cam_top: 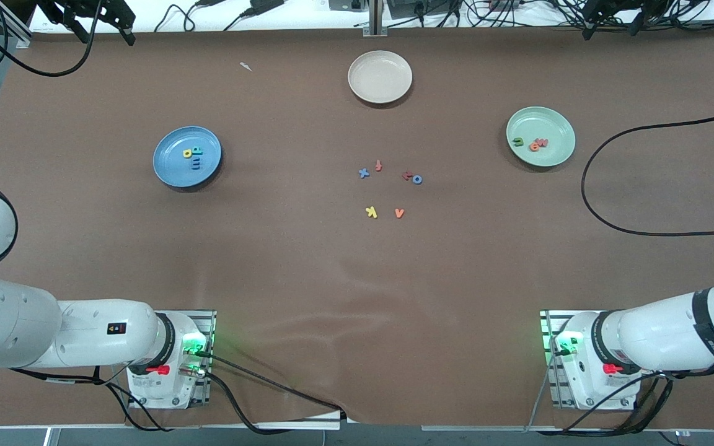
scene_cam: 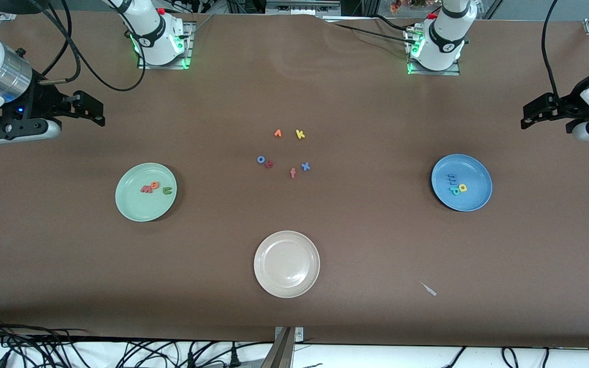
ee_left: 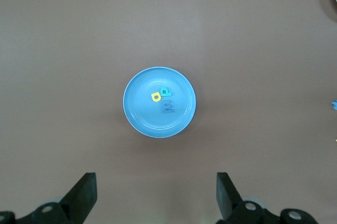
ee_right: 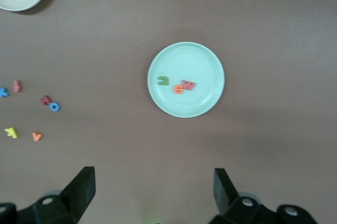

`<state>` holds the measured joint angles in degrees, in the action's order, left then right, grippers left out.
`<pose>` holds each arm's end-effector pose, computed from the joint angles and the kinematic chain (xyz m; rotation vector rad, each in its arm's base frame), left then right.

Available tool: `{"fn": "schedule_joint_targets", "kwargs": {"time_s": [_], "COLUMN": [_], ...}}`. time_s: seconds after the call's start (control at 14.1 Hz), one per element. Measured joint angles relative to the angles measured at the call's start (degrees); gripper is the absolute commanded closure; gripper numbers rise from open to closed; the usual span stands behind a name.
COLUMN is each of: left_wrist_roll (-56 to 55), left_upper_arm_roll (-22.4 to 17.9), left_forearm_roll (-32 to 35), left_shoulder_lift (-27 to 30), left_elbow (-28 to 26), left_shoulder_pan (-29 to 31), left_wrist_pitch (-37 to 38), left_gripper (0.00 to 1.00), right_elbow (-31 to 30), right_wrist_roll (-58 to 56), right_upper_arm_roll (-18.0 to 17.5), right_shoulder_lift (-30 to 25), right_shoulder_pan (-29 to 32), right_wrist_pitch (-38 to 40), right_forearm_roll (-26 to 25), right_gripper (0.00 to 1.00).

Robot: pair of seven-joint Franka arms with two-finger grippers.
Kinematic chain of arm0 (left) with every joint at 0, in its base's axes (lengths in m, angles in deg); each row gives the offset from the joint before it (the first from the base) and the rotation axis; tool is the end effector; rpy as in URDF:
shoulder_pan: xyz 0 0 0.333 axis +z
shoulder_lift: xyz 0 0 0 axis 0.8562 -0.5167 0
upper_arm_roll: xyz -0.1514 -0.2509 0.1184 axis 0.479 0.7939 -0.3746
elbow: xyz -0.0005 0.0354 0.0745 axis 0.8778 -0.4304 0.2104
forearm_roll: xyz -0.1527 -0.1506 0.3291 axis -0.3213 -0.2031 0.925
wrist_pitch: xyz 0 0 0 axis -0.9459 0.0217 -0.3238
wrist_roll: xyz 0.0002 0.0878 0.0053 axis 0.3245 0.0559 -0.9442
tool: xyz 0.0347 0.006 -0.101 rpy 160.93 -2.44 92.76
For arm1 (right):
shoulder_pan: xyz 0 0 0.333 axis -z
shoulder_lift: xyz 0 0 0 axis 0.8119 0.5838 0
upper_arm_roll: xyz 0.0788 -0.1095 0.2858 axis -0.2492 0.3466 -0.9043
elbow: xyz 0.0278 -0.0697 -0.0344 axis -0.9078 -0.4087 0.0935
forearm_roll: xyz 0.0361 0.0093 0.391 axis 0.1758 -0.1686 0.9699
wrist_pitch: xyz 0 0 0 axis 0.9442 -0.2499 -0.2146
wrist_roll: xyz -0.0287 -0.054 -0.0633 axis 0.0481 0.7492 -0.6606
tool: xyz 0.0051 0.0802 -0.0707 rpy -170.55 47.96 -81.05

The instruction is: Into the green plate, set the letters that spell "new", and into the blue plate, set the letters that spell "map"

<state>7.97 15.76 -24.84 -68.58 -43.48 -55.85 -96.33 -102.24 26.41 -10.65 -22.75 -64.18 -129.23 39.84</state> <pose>0.5518 0.0039 0.5991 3.1316 -0.1234 -0.1317 0.5580 0.0790 0.5932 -3.1305 -0.1777 0.1246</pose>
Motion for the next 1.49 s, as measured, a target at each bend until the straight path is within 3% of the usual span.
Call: {"fn": "schedule_joint_targets", "kwargs": {"time_s": [1.49], "left_wrist_roll": [0.00], "left_upper_arm_roll": [0.00], "left_forearm_roll": [0.00], "left_shoulder_lift": [0.00], "left_elbow": [0.00], "left_shoulder_pan": [0.00], "left_wrist_pitch": [-0.02], "left_gripper": [0.00], "right_elbow": [0.89], "right_wrist_roll": [0.00], "right_upper_arm_roll": [-0.21], "right_shoulder_lift": [0.01], "right_shoulder_pan": [0.01], "right_wrist_pitch": [2.67], "right_forearm_roll": [-0.27], "right_gripper": [0.01]}}
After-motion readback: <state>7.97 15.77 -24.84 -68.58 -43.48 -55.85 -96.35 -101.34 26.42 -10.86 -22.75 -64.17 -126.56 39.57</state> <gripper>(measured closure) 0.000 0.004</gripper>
